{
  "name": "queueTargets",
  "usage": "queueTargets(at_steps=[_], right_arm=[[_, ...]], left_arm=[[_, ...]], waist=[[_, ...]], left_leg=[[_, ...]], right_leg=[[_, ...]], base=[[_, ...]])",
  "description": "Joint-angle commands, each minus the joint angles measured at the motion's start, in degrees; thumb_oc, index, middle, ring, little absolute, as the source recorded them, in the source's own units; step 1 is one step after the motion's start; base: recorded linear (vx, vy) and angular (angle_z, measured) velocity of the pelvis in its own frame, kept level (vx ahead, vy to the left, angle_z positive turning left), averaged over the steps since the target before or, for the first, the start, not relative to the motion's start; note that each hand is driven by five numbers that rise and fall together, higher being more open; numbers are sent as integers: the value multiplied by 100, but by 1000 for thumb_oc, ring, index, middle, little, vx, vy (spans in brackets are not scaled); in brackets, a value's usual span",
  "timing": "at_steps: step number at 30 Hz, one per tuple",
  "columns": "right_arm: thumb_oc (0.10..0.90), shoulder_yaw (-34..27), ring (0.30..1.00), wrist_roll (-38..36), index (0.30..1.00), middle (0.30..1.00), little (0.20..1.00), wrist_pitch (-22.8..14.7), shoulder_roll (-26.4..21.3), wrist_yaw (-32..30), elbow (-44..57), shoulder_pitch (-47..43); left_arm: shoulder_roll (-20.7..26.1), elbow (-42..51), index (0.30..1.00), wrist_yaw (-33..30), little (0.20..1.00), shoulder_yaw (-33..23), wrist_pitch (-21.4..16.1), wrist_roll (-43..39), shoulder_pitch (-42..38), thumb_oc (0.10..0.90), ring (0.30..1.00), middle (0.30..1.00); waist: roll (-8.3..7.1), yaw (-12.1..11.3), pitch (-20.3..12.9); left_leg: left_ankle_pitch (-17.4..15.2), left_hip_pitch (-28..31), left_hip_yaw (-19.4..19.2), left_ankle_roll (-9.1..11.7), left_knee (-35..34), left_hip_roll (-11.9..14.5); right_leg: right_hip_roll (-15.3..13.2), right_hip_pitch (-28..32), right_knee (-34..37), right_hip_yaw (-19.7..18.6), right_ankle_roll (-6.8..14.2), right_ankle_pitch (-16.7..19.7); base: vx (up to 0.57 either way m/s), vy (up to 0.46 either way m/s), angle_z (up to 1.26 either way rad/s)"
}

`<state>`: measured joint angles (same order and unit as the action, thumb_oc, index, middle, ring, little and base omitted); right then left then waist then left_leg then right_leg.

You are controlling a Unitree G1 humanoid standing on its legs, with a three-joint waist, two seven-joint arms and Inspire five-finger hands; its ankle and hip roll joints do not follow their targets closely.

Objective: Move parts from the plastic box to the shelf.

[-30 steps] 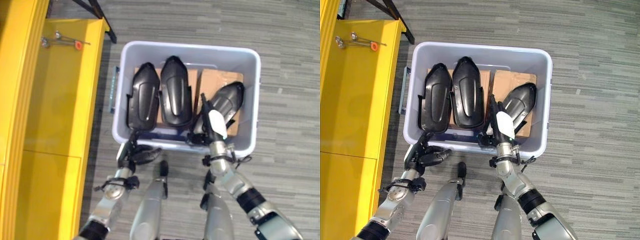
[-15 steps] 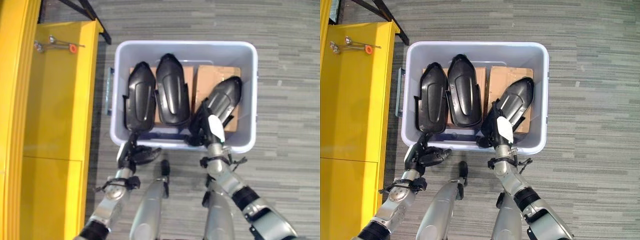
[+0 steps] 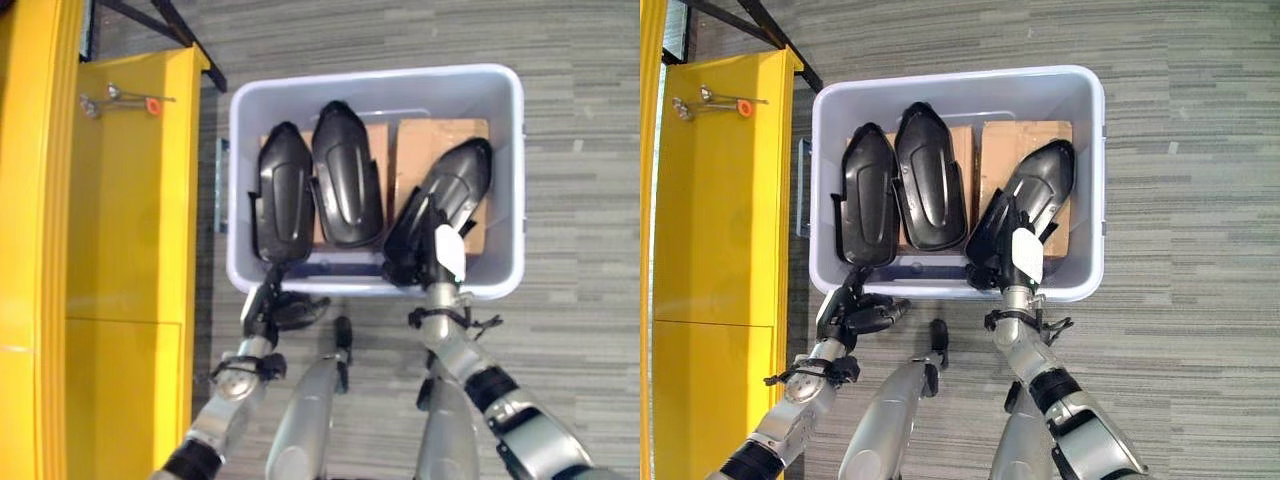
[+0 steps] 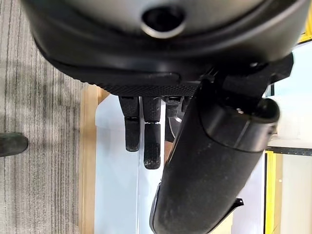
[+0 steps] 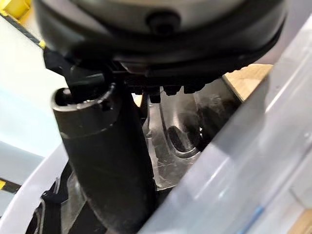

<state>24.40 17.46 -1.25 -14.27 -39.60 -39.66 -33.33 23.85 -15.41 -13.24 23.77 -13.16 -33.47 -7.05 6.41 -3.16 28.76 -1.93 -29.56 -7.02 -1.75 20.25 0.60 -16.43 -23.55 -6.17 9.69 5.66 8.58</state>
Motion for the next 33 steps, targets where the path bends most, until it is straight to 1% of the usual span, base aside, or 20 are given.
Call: queueTargets(at_steps=[1,4,5,6,7,8,9,10,11,13,18,28,33], right_arm=[[900,-6,1000,-47,1000,1000,1000,-39,-91,-312,-164,-78],[900,-15,1000,-342,1000,1000,1000,-10,74,-240,-984,-237],[900,-4,1000,-452,1000,1000,1000,-28,109,-180,-1267,-281],[900,29,1000,-640,1000,1000,1000,-36,179,-19,-1826,-387],[900,42,1000,-686,1000,1000,1000,-44,197,27,-2000,-413],[649,66,649,-720,649,649,649,-29,212,107,-2187,-430],[624,66,613,-720,613,613,613,-30,212,107,-2188,-431],[400,19,300,-862,300,300,300,-76,227,169,-2390,-480],[400,19,300,-862,300,300,300,-77,226,170,-2391,-480],[400,24,300,-985,300,300,300,-162,212,240,-2562,-417],[400,50,300,-1033,300,300,300,-220,210,251,-2618,-320],[400,66,300,-1080,300,300,300,-264,248,193,-2613,-265],[400,59,300,-1115,300,300,300,-279,269,168,-2582,-199]], left_arm=[[-71,277,1000,-20,1000,271,-188,-67,-93,900,1000,1000],[-81,275,1000,-4,1000,333,-162,-100,-142,900,1000,1000],[-78,266,1000,16,1000,354,-154,-88,-152,900,1000,1000],[-96,248,1000,52,1000,422,-141,-111,-193,900,1000,1000],[-101,248,1000,65,1000,442,-141,-121,-196,900,1000,1000],[-103,252,1000,79,1000,449,-129,-131,-202,900,1000,1000],[-103,252,1000,79,1000,448,-129,-131,-203,900,1000,1000],[-104,243,1000,105,1000,480,-130,-123,-228,900,1000,1000],[-104,243,1000,105,1000,480,-130,-123,-229,900,1000,1000],[-135,188,1000,132,1000,500,-131,-102,-244,900,1000,1000],[-141,162,1000,149,1000,527,-128,-81,-234,900,1000,1000],[-113,164,1000,121,1000,564,-123,-90,-240,900,1000,1000],[-118,117,1000,116,1000,545,-134,-112,-216,900,1000,1000]], waist=[[206,36,-188],[324,7,-176],[360,4,-168],[437,-21,-156],[463,-31,-160],[490,-47,-159],[490,-47,-158],[537,-68,-167],[537,-68,-168],[584,-81,-168],[605,-77,-172],[579,-55,-200],[527,-60,-253]], left_leg=[[-193,123,-21,188,-73,45],[-192,74,-35,188,-60,23],[-188,67,-41,190,-63,17],[-199,60,-47,185,-47,6],[-202,52,-50,184,-35,1],[-205,52,-51,184,-32,-7],[-205,52,-51,184,-32,-7],[-205,42,-55,189,-25,-9],[-205,42,-56,189,-25,-9],[-211,44,-50,187,-15,-15],[-209,65,-53,189,-15,-15],[-205,140,-19,207,-32,5],[-196,259,3,218,-79,22]], right_leg=[[-330,-44,-572,-184,365,-497],[-327,-127,-626,-211,354,-512],[-326,-140,-629,-229,355,-515],[-329,-162,-667,-250,355,-535],[-332,-178,-687,-259,353,-545],[-338,-182,-703,-261,354,-550],[-338,-182,-703,-261,354,-550],[-340,-187,-707,-266,357,-557],[-340,-188,-707,-267,356,-557],[-330,-197,-742,-279,348,-588],[-321,-194,-790,-295,339,-628],[-305,-121,-827,-261,335,-654],[-283,41,-788,-213,333,-662]], base=[[0,0,0],[-3,8,-9],[3,9,-7],[0,0,0],[0,0,0],[0,0,0],[0,0,0],[0,0,0],[0,0,0],[0,0,0],[0,0,0],[0,0,0],[4,-7,2]])
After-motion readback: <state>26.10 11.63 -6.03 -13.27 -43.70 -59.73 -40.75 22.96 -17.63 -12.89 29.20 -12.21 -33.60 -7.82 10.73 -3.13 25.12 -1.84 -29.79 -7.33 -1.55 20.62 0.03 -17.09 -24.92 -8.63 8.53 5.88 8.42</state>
